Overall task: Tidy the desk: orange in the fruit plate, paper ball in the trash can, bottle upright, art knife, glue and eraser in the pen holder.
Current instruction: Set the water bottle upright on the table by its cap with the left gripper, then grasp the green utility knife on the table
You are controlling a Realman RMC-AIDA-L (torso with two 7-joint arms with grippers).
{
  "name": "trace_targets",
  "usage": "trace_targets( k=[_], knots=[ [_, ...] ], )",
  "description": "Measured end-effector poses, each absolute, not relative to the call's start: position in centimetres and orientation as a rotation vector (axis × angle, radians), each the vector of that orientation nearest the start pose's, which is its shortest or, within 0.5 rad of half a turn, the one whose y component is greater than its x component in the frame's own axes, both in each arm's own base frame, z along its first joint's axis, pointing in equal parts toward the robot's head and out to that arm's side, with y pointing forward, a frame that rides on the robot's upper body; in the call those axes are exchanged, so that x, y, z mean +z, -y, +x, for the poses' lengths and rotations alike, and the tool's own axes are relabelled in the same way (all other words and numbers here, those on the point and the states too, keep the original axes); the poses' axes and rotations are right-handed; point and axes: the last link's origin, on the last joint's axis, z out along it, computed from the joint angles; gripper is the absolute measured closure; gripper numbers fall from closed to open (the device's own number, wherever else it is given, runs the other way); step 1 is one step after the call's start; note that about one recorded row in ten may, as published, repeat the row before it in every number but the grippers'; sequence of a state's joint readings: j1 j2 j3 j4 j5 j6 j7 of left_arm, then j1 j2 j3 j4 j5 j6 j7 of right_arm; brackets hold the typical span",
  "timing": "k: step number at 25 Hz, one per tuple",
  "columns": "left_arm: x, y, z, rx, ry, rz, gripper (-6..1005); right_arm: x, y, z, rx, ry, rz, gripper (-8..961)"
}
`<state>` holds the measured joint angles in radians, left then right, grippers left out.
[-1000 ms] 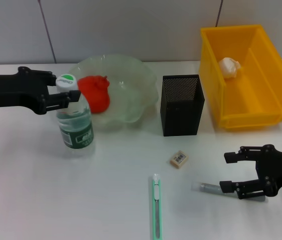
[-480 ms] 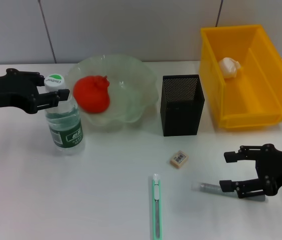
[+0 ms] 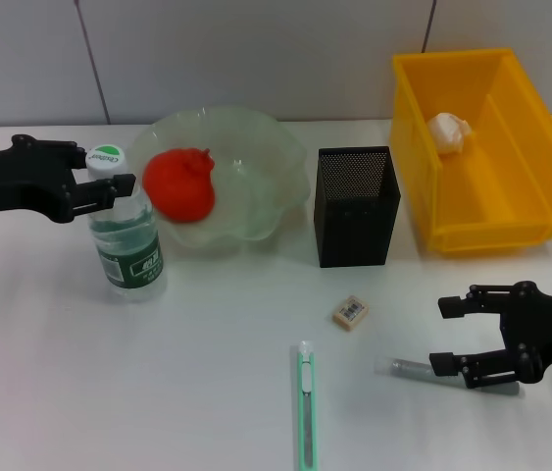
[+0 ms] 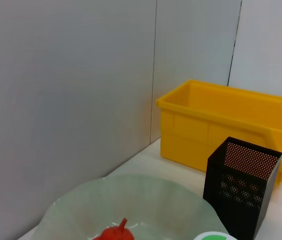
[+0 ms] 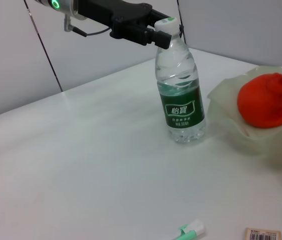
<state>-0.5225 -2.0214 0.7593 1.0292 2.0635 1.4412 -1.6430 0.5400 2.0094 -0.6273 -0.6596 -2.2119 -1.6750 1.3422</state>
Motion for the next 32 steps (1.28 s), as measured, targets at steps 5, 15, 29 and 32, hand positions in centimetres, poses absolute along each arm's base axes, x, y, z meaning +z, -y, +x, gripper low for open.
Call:
trace_targets(
  k=[5, 15, 29, 32],
  knots=[
    [8.0, -37.6, -24.8, -0.384, 0.53, -2.539, 548, 2.1, -31.6, 28.6, 0.481, -0.571, -2.883, 126],
    [7.7, -37.5, -24.9, -0.388, 0.542, -2.538, 454, 2.1, -31.6, 28.6, 0.481, -0.57, -2.883, 126],
    [12.8, -34.9, -22.9, -0.982, 0.539, -2.455, 187, 2.2, -31.8, 28.3, 0.519, -0.575, -2.868, 126],
    [12.4, -32.3, -23.0, -1.198, 0.513, -2.519, 187, 2.7, -32.0, 27.9, 0.546, -0.584, -2.857, 126]
  ],
)
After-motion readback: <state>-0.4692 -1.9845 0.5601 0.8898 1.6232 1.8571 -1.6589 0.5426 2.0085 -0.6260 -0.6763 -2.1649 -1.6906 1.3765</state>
